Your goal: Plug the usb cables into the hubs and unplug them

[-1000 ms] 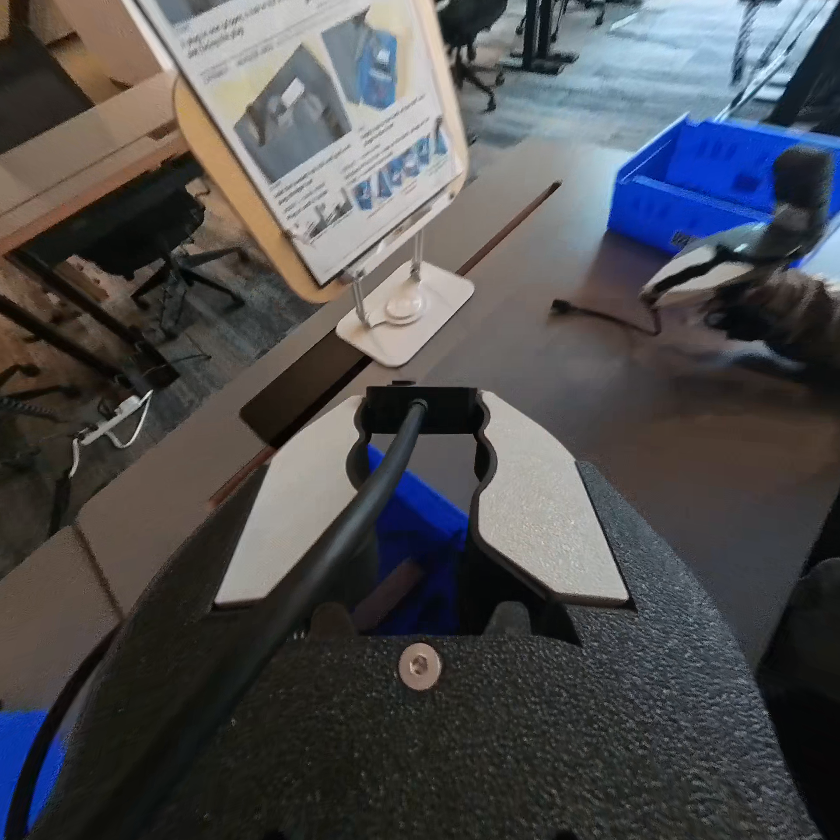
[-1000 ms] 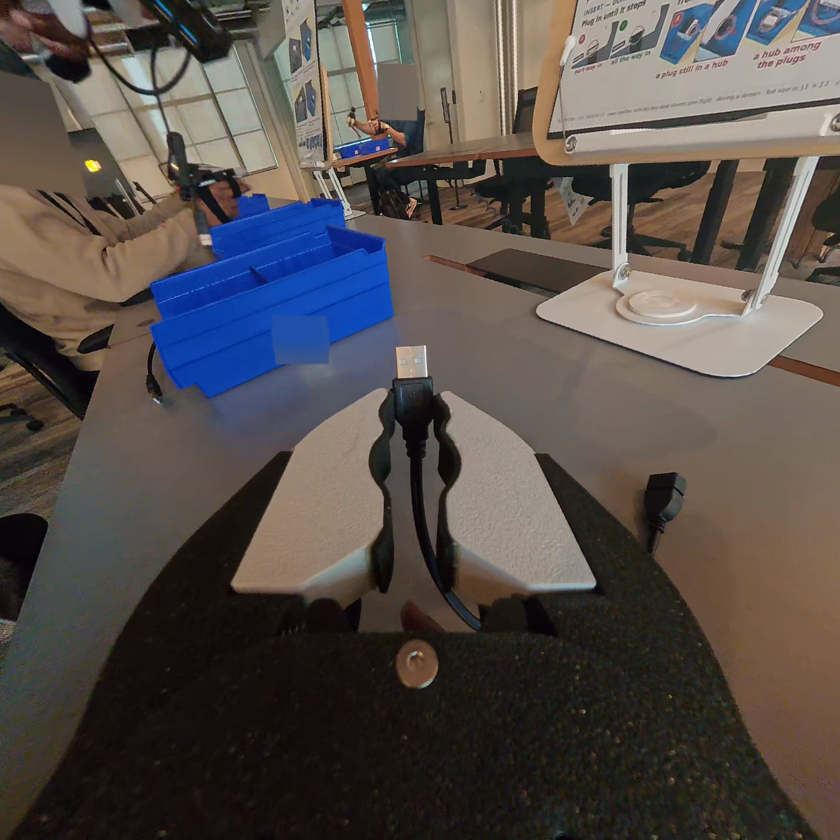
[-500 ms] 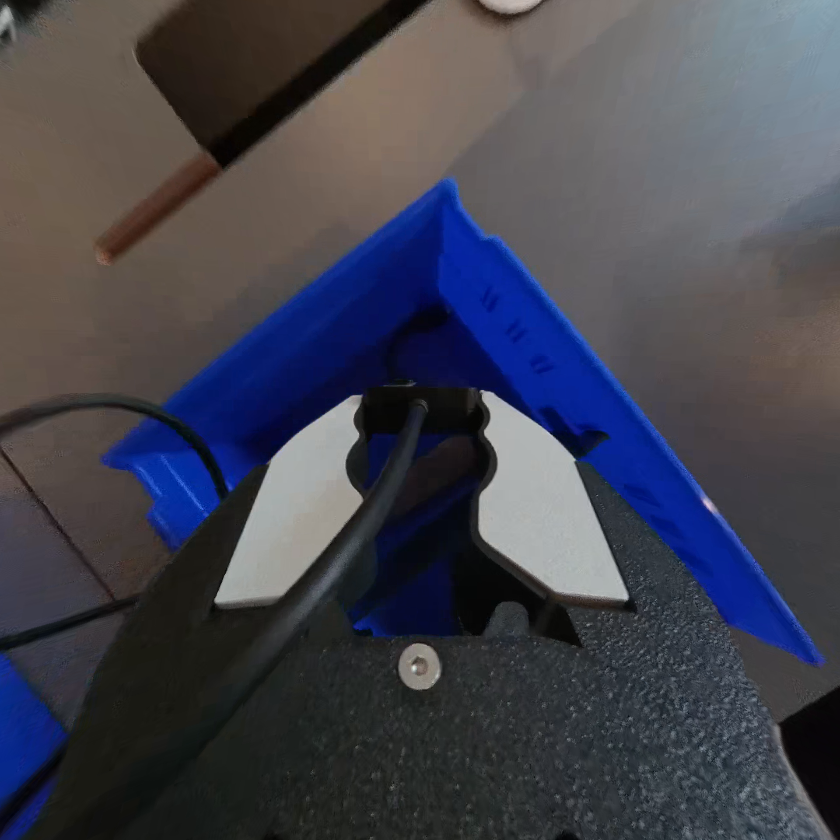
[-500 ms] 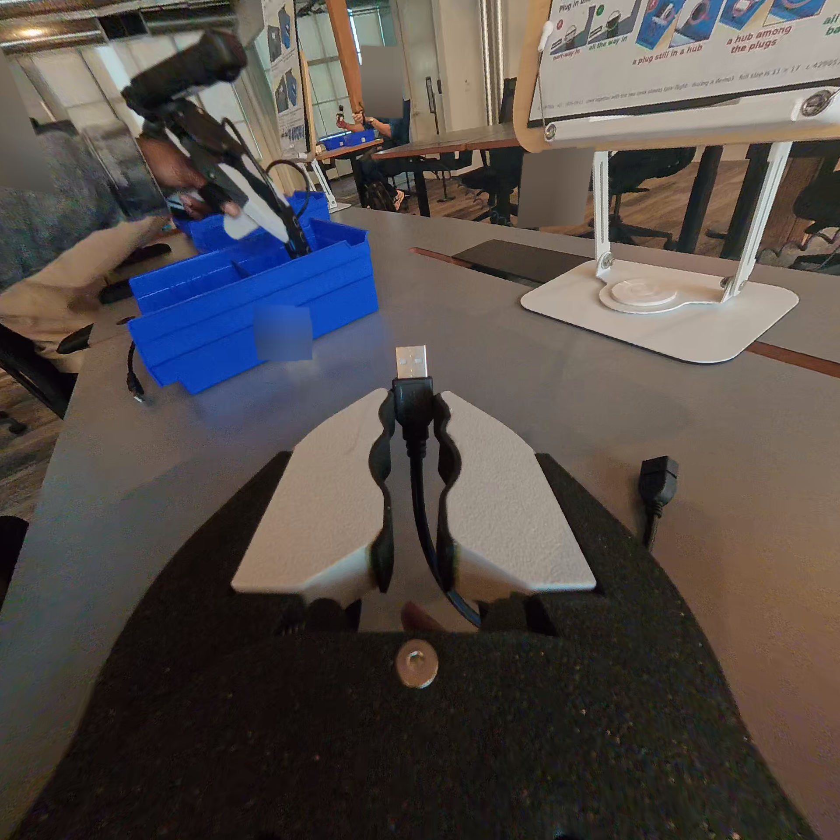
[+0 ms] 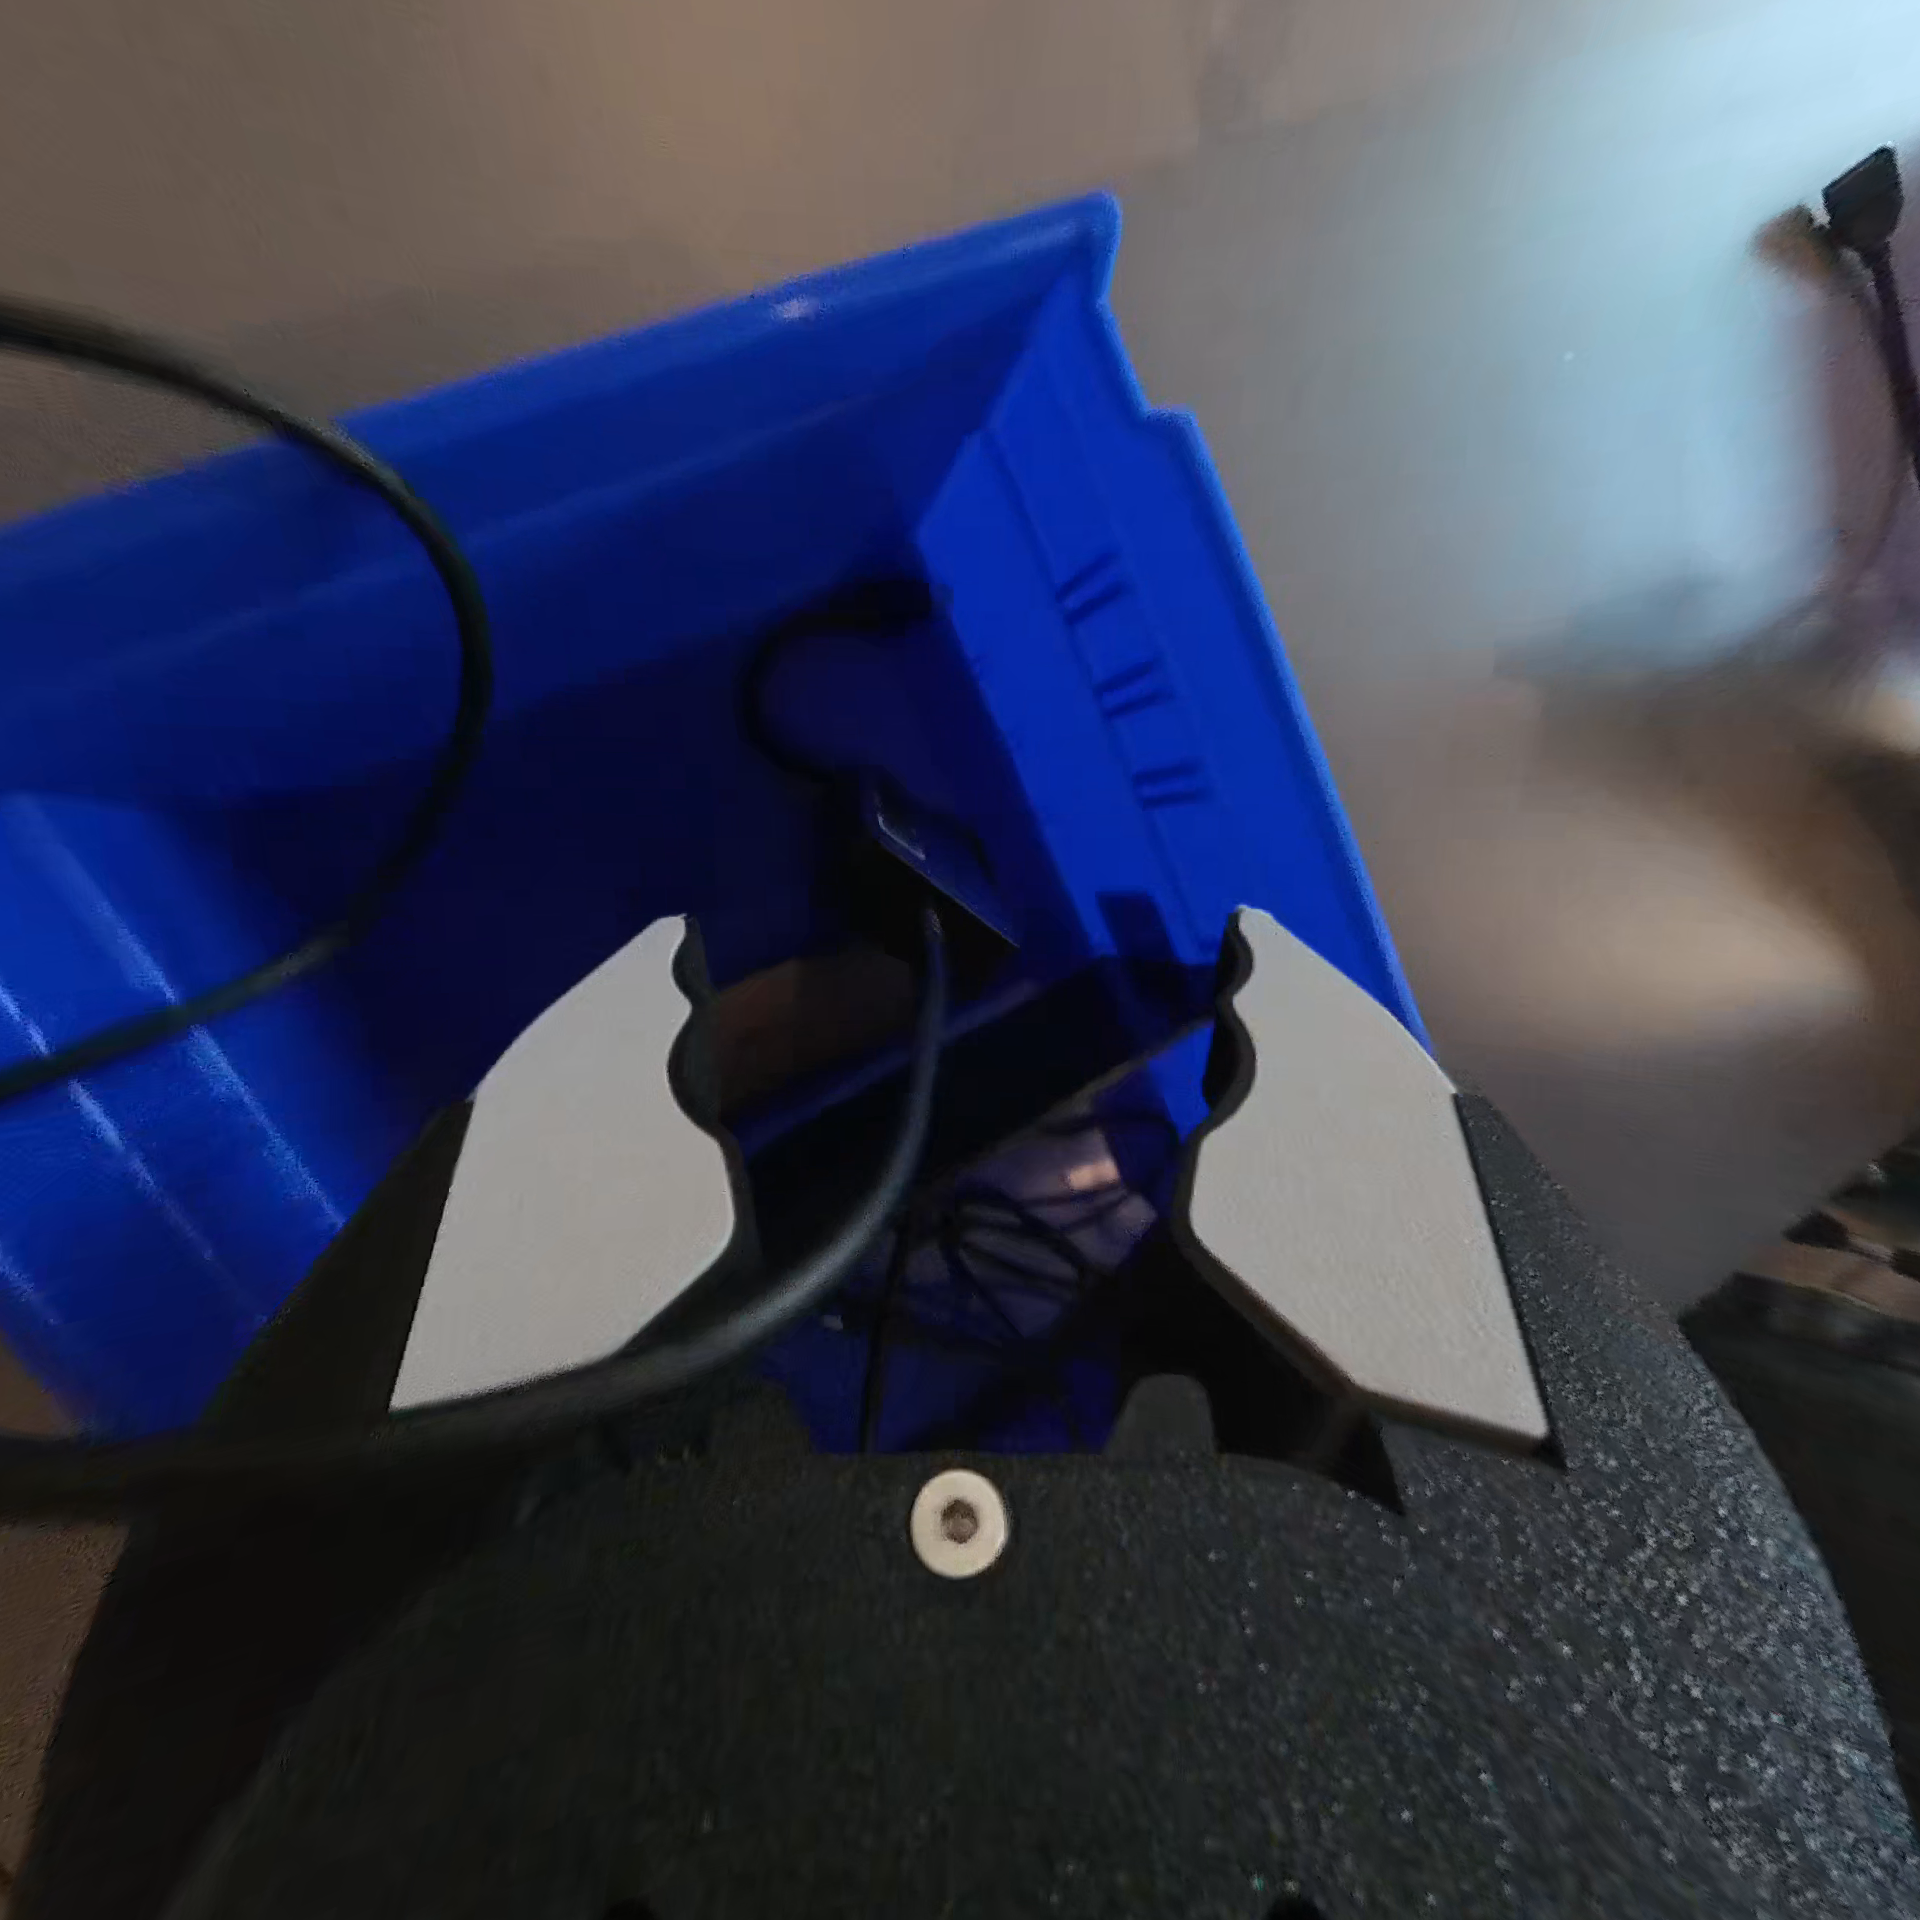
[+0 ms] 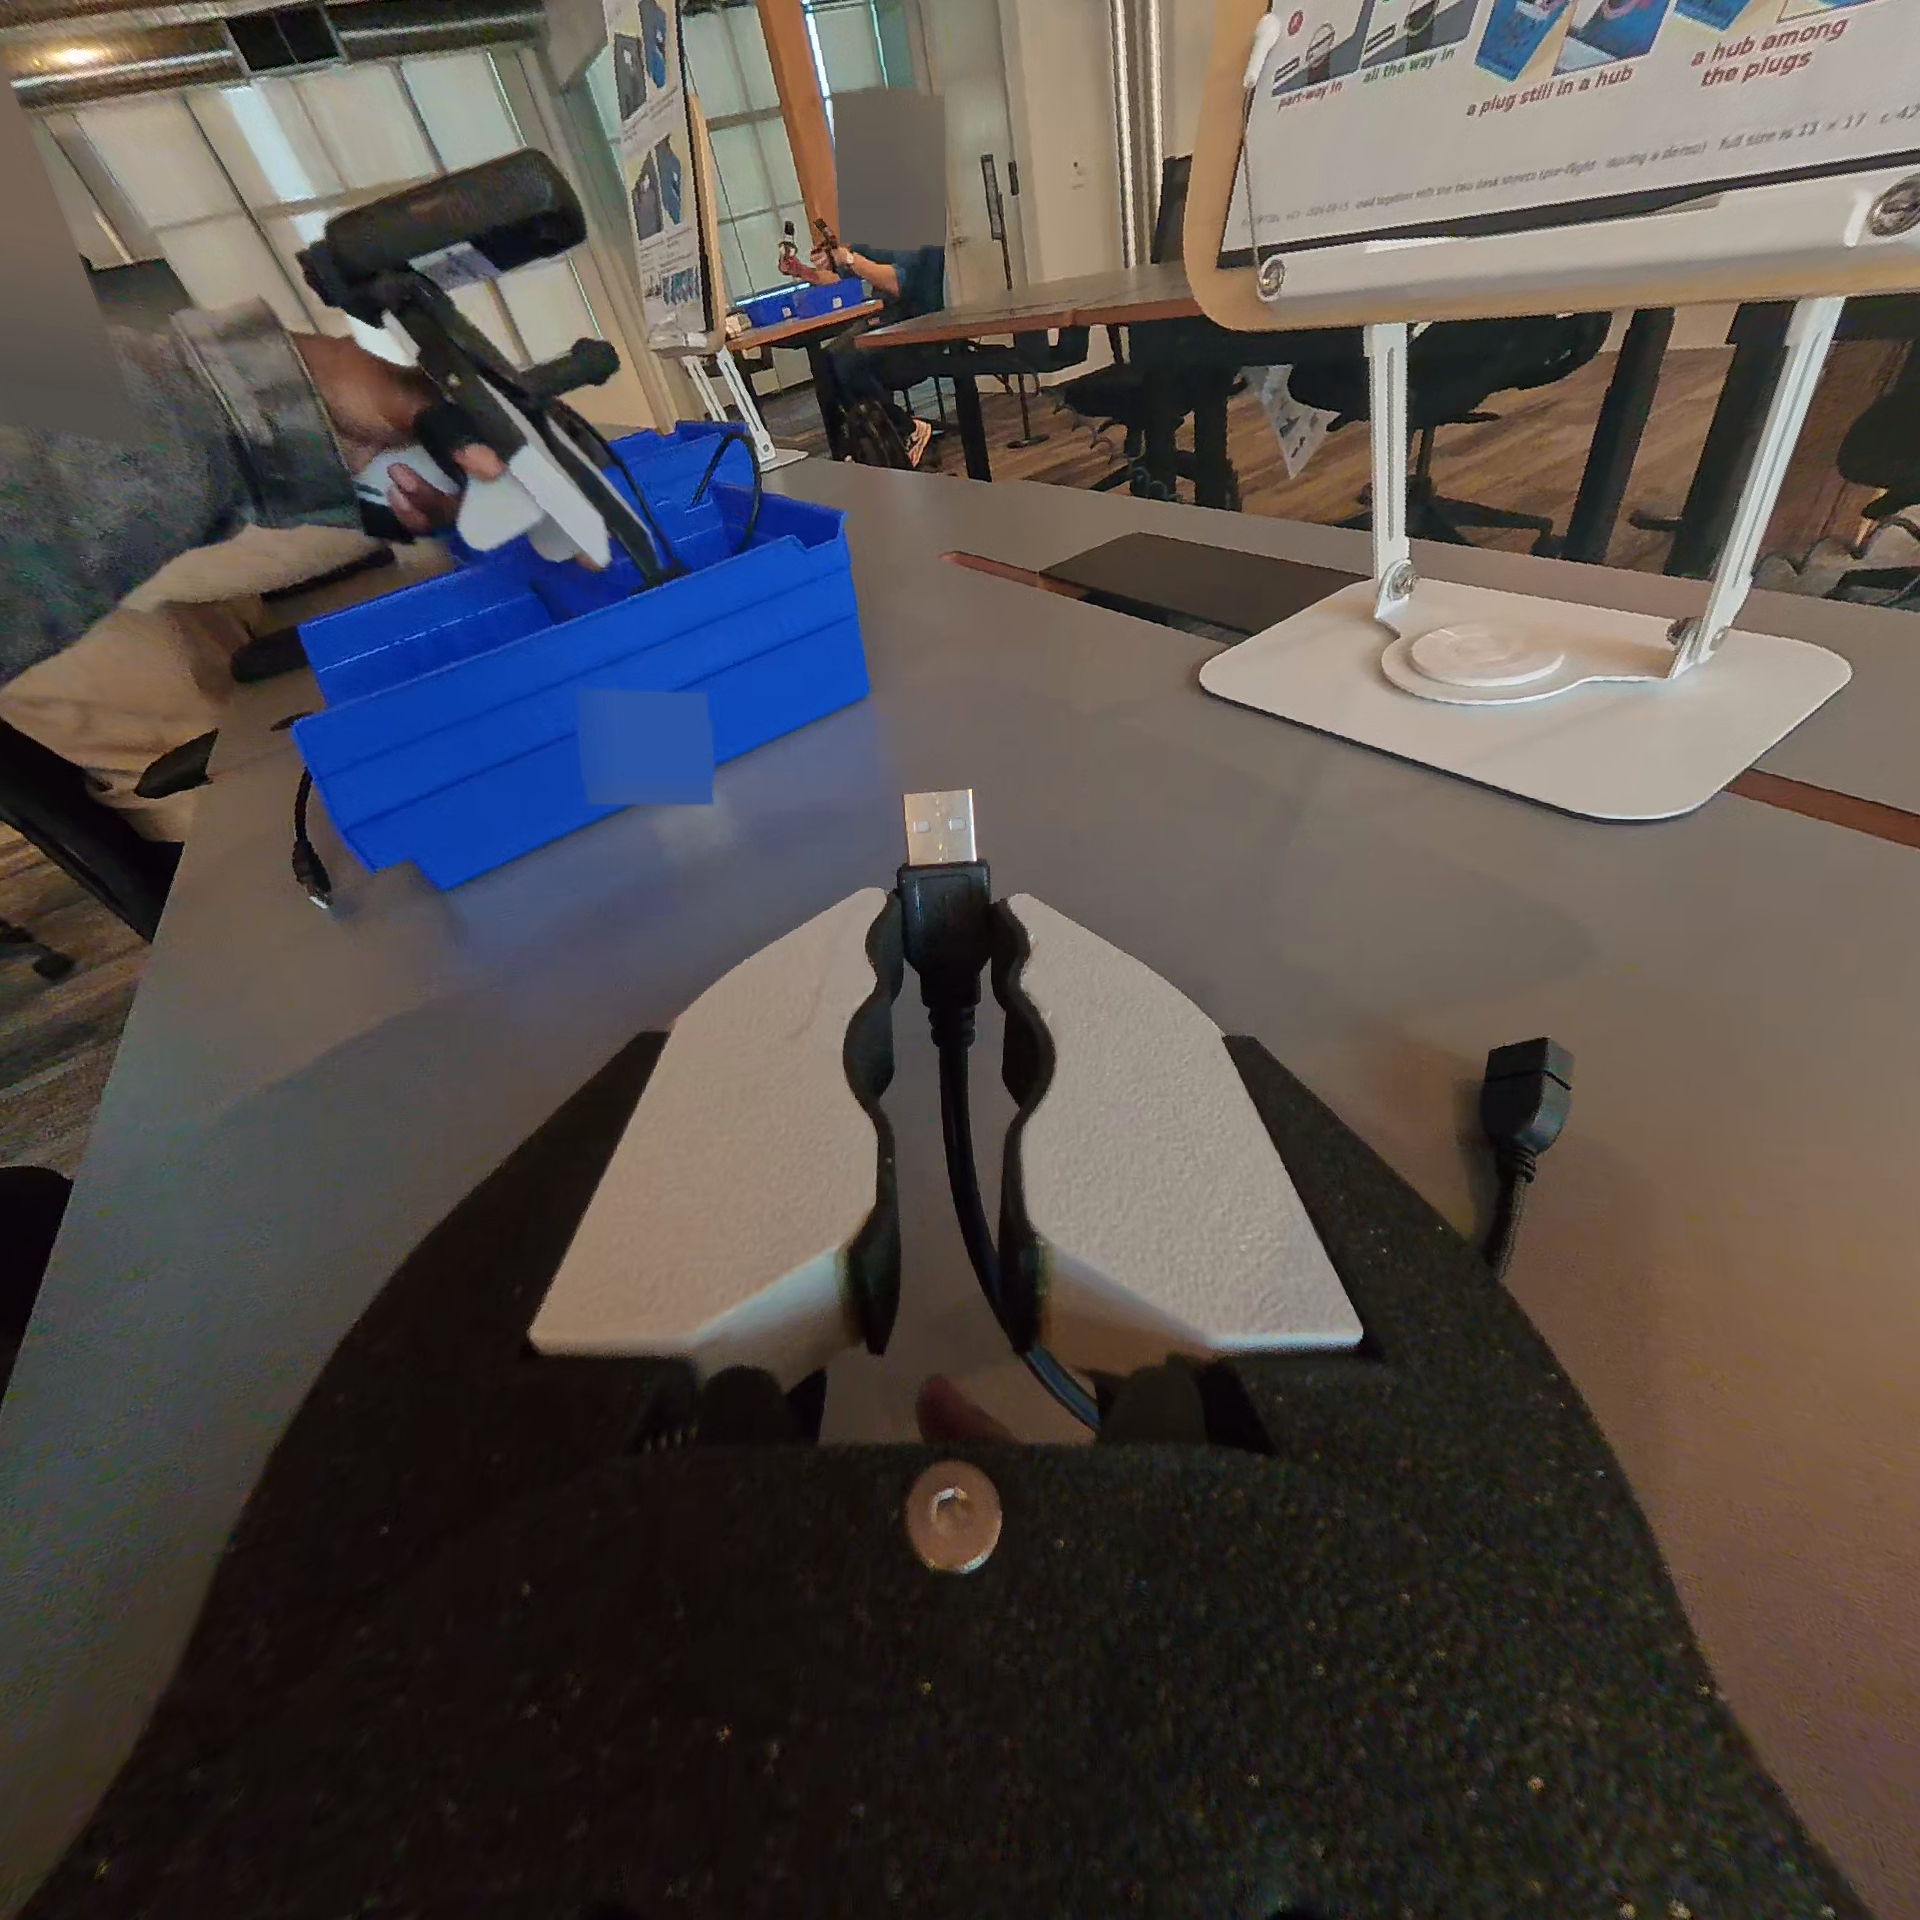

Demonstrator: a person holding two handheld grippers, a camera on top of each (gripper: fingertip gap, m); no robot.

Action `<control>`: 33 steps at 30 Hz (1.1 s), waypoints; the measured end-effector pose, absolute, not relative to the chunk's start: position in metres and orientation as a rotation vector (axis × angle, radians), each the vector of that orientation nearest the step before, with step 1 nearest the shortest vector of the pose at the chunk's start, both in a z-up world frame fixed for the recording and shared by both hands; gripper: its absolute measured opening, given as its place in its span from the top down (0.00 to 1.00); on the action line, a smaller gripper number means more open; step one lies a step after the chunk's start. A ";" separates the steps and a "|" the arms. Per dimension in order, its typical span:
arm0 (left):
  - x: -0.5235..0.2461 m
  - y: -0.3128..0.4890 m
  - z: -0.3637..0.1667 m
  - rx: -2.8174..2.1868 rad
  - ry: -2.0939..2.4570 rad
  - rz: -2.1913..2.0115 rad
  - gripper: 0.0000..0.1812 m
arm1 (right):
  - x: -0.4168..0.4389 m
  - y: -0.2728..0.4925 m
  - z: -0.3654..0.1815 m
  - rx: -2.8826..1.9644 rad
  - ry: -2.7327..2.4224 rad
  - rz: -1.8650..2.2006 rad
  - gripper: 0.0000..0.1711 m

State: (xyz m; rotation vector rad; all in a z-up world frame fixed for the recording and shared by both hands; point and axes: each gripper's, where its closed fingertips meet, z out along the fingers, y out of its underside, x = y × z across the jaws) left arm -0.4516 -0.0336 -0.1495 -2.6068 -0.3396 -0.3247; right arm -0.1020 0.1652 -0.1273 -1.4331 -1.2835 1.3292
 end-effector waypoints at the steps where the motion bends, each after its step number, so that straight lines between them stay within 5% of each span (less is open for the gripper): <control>1: -0.449 -0.043 -0.148 -2.628 -0.350 -0.357 0.49 | -0.102 0.165 -0.128 -1.433 -1.286 1.330 0.91; 8: -0.434 -0.121 -0.122 -2.859 -0.267 -0.408 0.54 | -0.105 0.160 -0.131 -1.430 -1.313 1.329 0.91; 12: -0.435 -0.133 -0.073 -2.711 -0.182 -0.102 0.58 | -0.110 0.147 -0.126 -1.411 -1.357 1.341 0.91; 14: -0.444 -0.130 -0.034 -2.436 -0.240 0.167 0.67 | -0.119 0.133 -0.119 -1.392 -1.415 1.345 0.91; 18: -0.423 -0.149 0.014 -1.886 -0.318 0.489 1.00 | -0.150 0.087 -0.079 -1.262 -1.592 1.369 0.91; 28: -0.376 -0.202 -0.029 -1.731 -0.511 0.434 1.00 | -0.243 -0.077 0.130 -0.811 -1.717 1.942 0.91; 33: -0.395 -0.241 -0.042 -1.672 -0.600 0.420 1.00 | -0.293 -0.135 0.154 -0.721 -1.773 1.966 0.91</control>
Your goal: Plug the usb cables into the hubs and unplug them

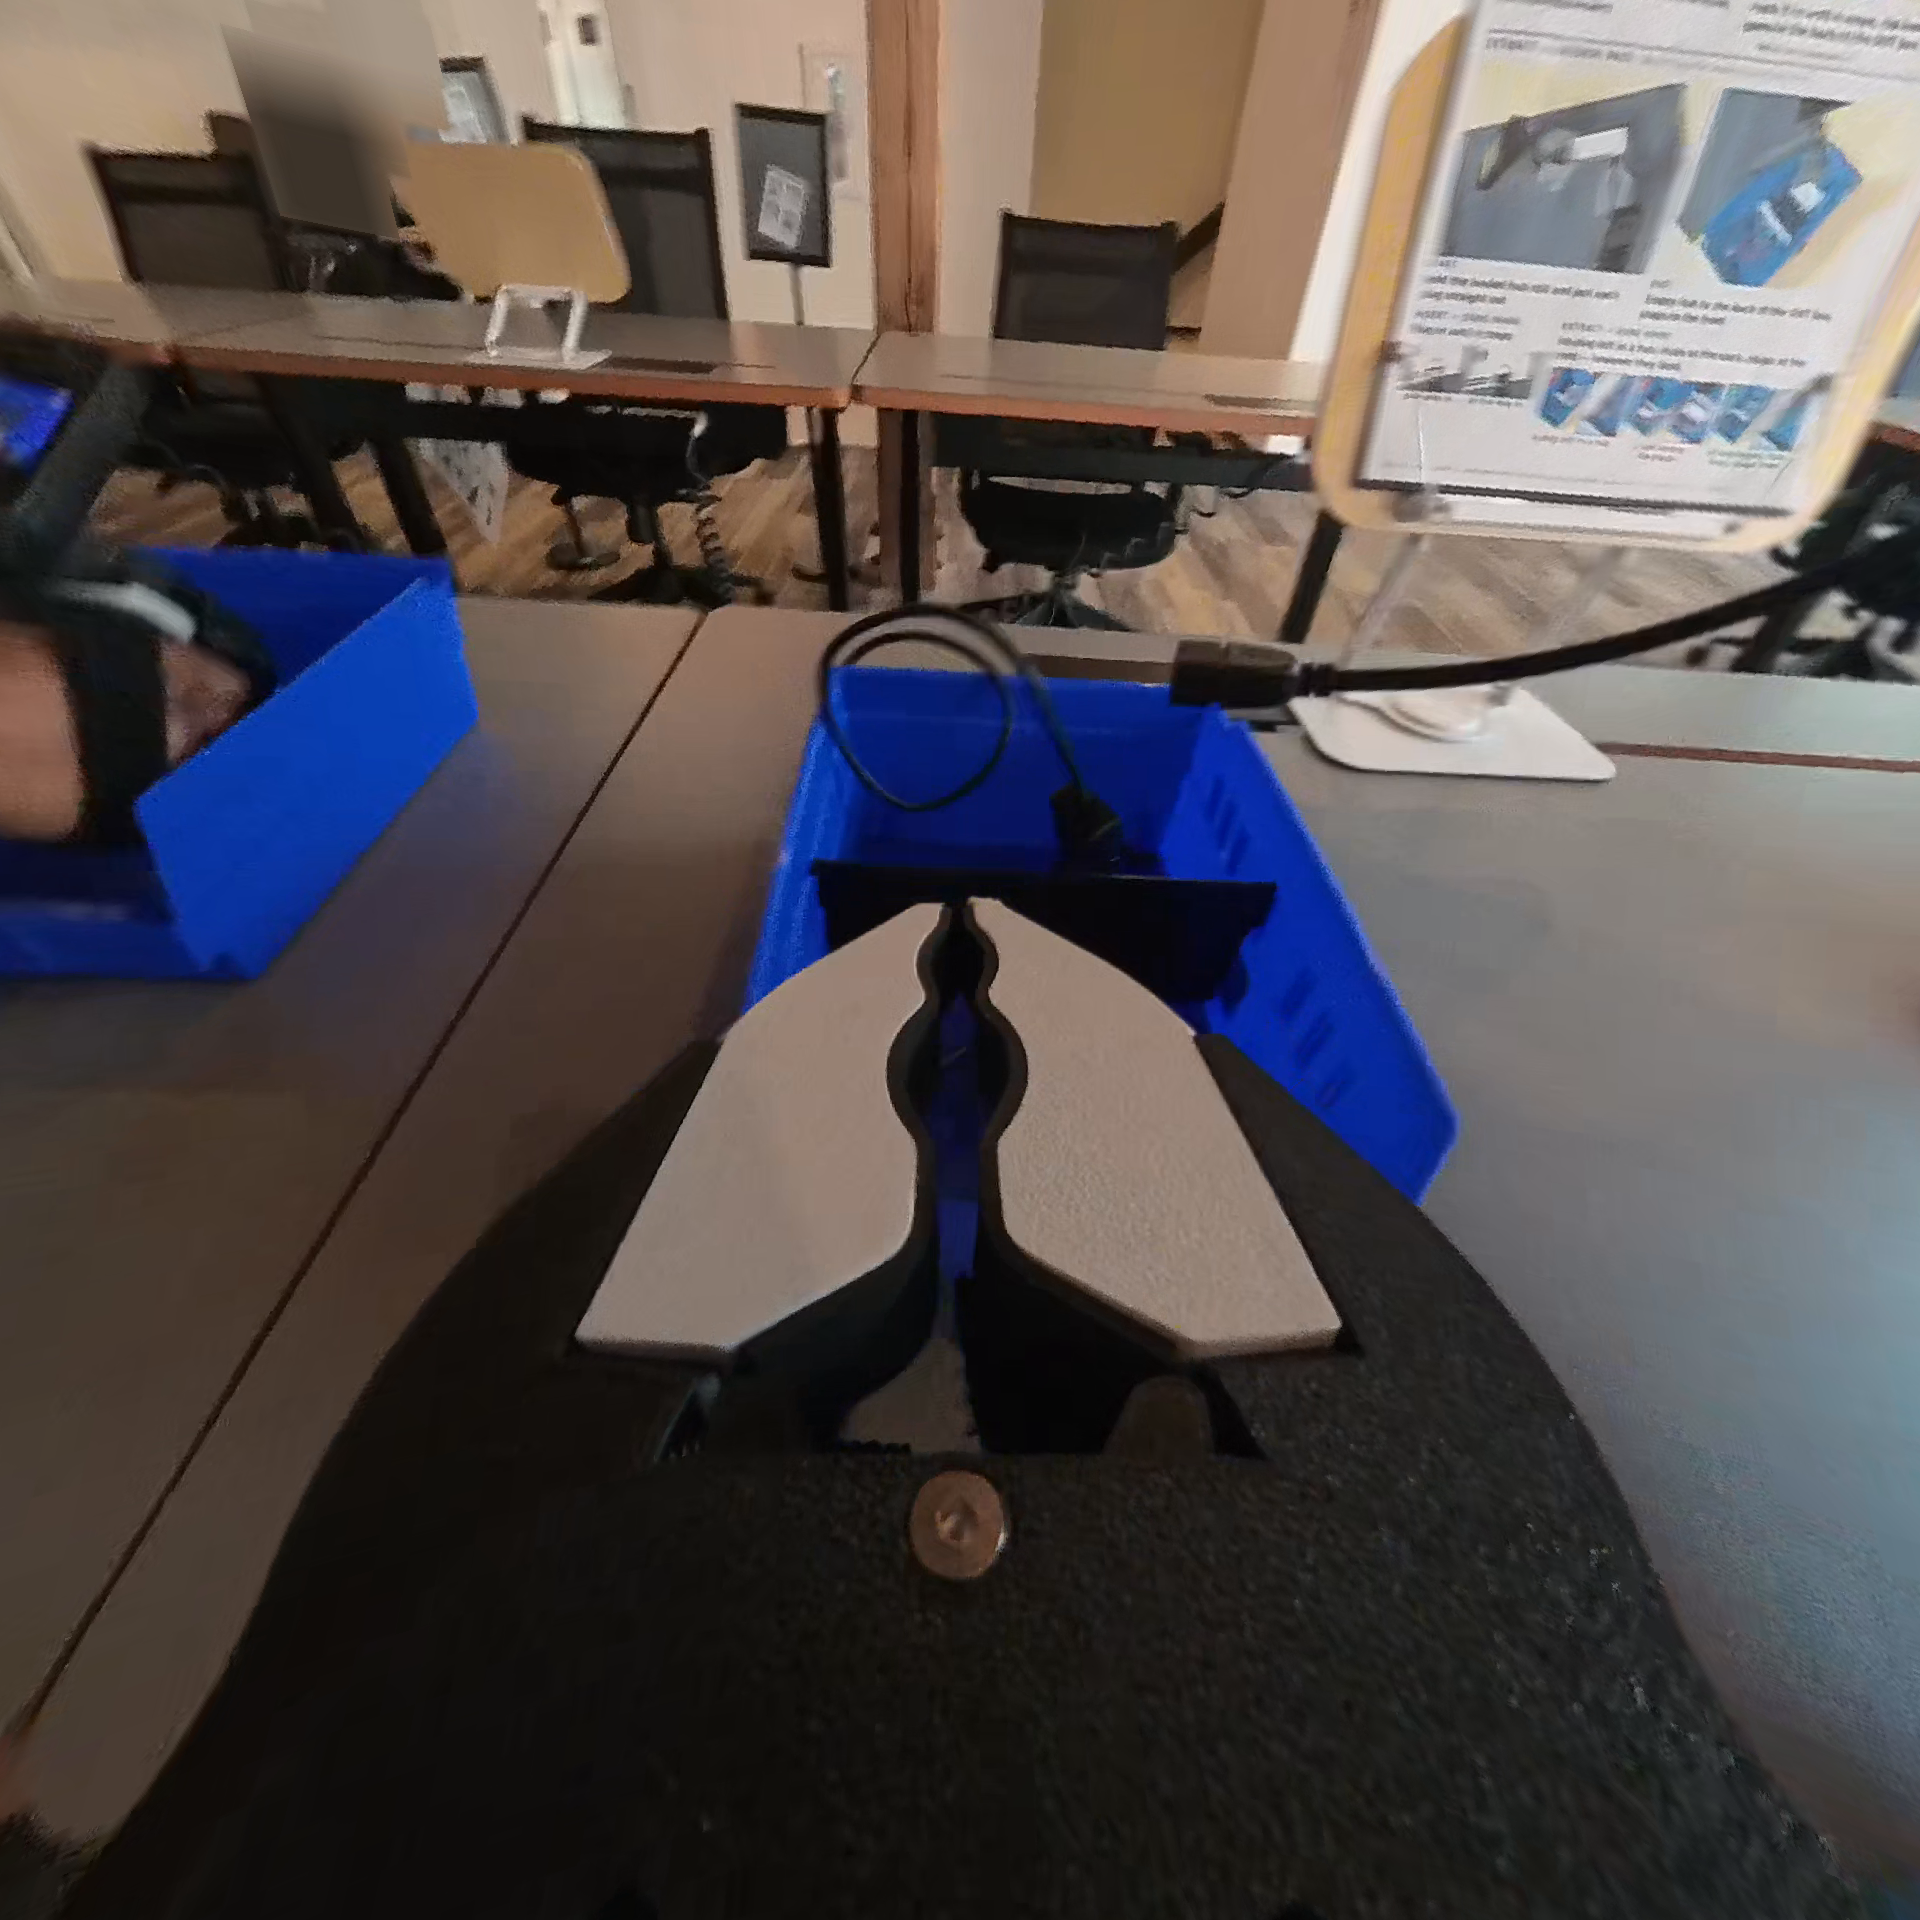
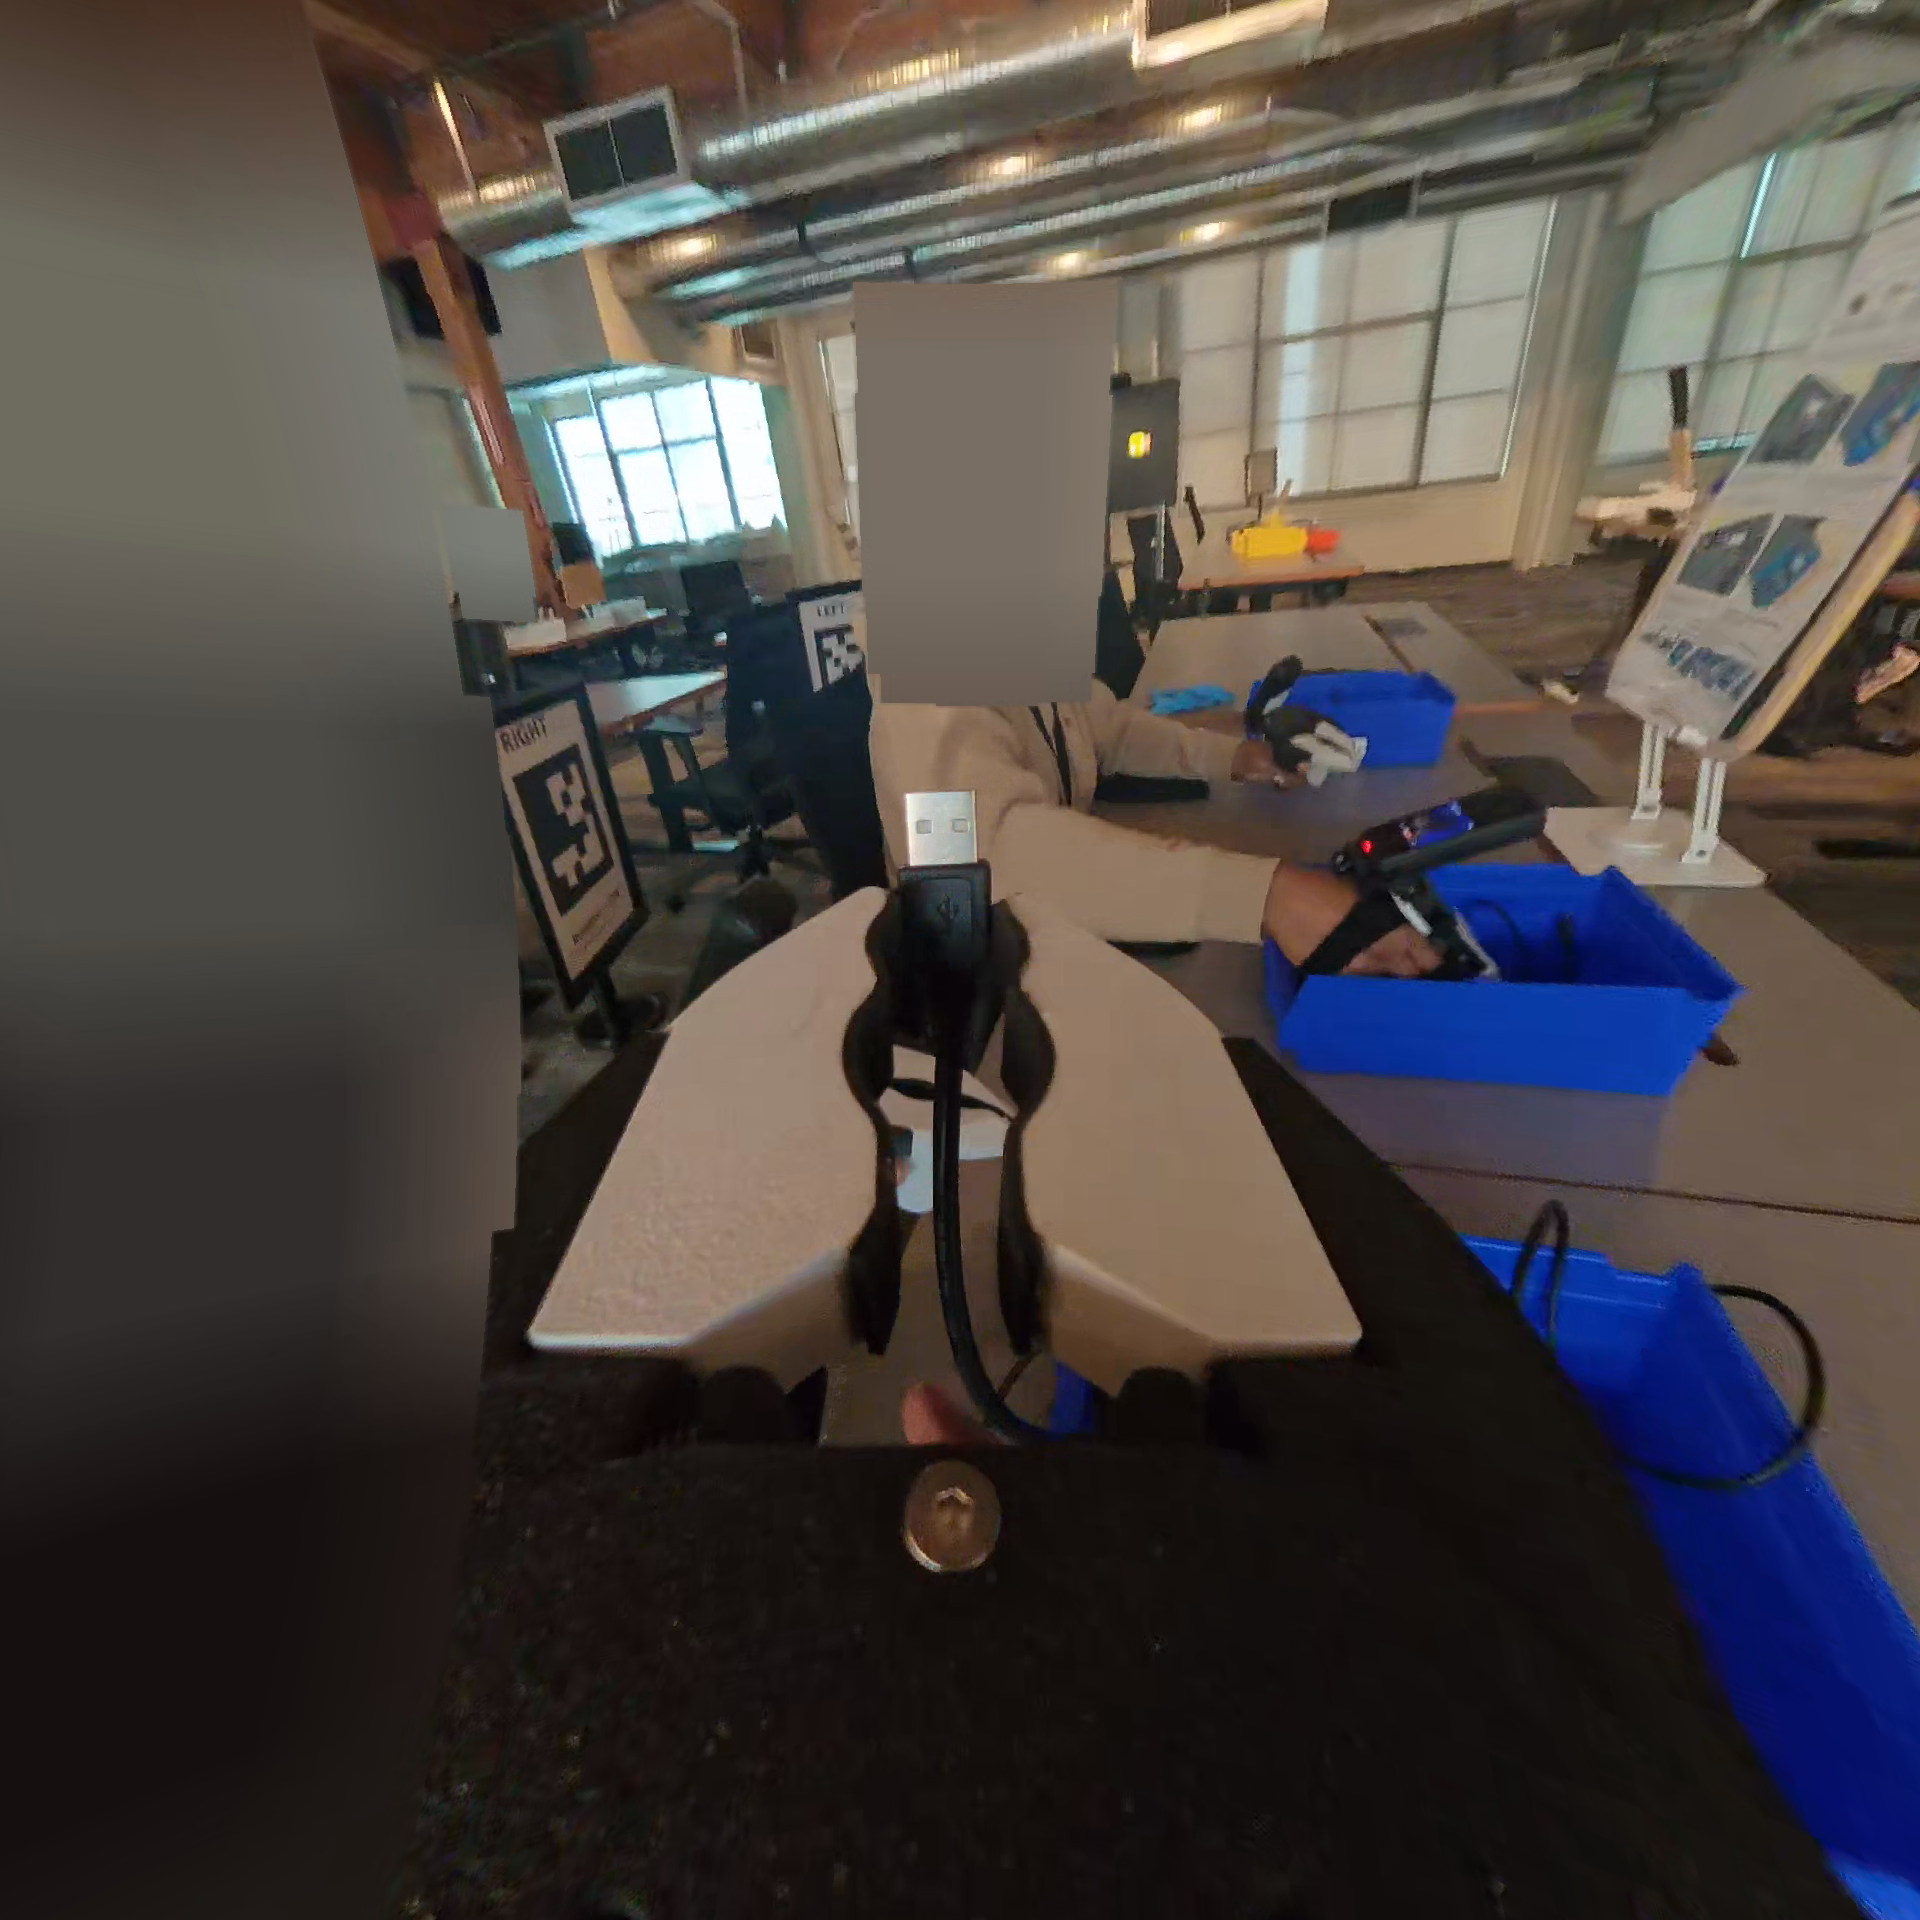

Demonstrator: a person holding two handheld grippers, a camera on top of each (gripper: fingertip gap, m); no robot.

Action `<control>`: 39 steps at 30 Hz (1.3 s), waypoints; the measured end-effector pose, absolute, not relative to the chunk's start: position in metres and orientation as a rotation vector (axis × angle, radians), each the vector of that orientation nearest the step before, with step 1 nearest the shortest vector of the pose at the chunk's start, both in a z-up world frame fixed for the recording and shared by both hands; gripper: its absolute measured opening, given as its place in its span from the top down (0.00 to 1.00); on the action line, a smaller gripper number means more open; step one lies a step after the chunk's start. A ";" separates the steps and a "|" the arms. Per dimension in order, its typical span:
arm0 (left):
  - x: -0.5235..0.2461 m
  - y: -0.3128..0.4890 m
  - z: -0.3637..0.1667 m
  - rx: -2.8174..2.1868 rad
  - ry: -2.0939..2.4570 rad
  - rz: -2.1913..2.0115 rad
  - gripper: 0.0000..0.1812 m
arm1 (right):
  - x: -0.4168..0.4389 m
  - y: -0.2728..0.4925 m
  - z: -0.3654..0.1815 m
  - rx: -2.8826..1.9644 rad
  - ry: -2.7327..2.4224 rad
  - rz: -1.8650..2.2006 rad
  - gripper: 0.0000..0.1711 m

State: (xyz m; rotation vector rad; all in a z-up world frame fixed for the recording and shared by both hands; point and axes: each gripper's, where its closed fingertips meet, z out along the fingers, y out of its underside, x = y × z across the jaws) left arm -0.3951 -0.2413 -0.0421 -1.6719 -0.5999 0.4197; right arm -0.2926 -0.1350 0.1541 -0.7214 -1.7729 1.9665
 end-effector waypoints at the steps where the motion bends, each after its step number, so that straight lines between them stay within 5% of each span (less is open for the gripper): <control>1: -0.403 -0.251 -0.048 -1.670 -0.647 0.424 0.99 | -0.303 -0.144 0.146 -0.737 -1.804 1.952 0.91; 10: -0.407 -0.257 -0.115 -1.877 -0.661 0.113 0.77 | -0.378 -0.169 -0.015 -1.071 -2.156 1.660 0.91; 14: -0.404 -0.252 -0.156 -2.067 -0.711 0.028 0.71 | -0.379 -0.174 -0.061 -1.124 -2.336 1.468 0.67; 18: -0.391 -0.241 -0.180 -2.212 -0.664 -0.054 0.67 | -0.382 -0.163 -0.060 -1.071 -2.279 1.375 0.61; 26: -0.404 -0.234 -0.190 -2.260 -0.755 0.030 0.96 | -0.339 -0.131 -0.033 -0.976 -2.086 1.476 0.66; 39: -0.389 -0.202 -0.104 -1.893 -0.552 0.060 0.98 | -0.286 -0.051 -0.022 -1.055 -1.747 1.604 0.79</control>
